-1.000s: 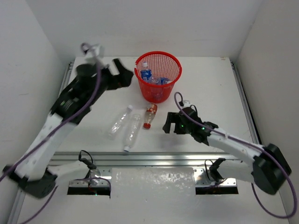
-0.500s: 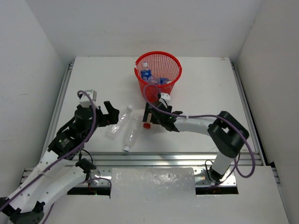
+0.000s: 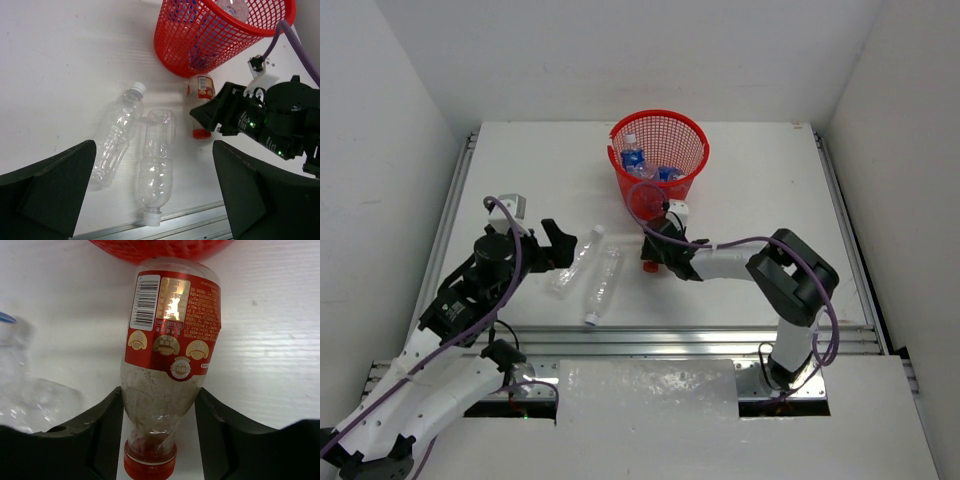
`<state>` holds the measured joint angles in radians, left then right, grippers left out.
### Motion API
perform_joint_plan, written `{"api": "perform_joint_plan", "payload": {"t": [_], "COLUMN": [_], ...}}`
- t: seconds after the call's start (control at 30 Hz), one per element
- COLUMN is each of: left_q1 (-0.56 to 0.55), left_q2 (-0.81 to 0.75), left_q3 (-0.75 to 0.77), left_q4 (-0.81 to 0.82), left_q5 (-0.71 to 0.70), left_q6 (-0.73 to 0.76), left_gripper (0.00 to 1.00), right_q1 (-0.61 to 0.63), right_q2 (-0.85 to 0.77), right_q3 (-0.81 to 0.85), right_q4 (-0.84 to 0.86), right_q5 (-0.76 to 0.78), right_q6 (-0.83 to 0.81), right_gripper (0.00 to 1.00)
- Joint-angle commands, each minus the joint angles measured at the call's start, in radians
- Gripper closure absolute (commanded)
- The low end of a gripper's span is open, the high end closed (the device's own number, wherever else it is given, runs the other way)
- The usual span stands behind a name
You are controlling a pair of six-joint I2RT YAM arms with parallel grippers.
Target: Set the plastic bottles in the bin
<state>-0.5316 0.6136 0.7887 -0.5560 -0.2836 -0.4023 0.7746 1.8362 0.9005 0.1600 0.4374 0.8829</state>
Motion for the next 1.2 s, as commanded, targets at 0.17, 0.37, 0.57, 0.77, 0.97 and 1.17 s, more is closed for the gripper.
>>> {"api": "perform_joint_plan", "payload": {"t": [0.17, 0.37, 0.57, 0.77, 0.97, 1.17], "left_q1": [-0.004, -0.005, -0.053, -0.205, -0.223, -0.223], "left_q2": [0.003, 0.029, 0.168, 0.313, 0.397, 0.46], "left_q3": [-0.006, -0.121, -0.256, -0.209, -0.166, 0.038], "left_q4": [0.091, 0.331, 0.72, 0.881, 1.014, 0.775], "left_q5": [0.17, 0.519, 0.725, 0.659, 0.713, 0.601], "left_q6": [-0.032, -0.157, -0.282, -0.274, -0.299, -0.245], "left_gripper": [0.0, 0.0, 0.0, 0.0, 0.1, 1.0], "right_q1": [0.0, 0.002, 0.005, 0.008, 0.009, 0.008], "right_q2": [-0.342, -0.747, -1.015, -1.054, -1.074, -1.181], "right_q3": [-0.337, -0.57, -0.598, -0.531, -0.512, -0.532], "right_q4": [0.268, 0.314, 0.251, 0.21, 0.236, 0.088], "right_q5": [-0.077, -0.429, -0.713, -0.857, -0.913, -0.653], "right_q6": [-0.271, -0.453, -0.466, -0.44, -0.433, -0.44], "right_gripper": [0.84, 0.88, 0.88, 0.86, 0.84, 0.01]}}
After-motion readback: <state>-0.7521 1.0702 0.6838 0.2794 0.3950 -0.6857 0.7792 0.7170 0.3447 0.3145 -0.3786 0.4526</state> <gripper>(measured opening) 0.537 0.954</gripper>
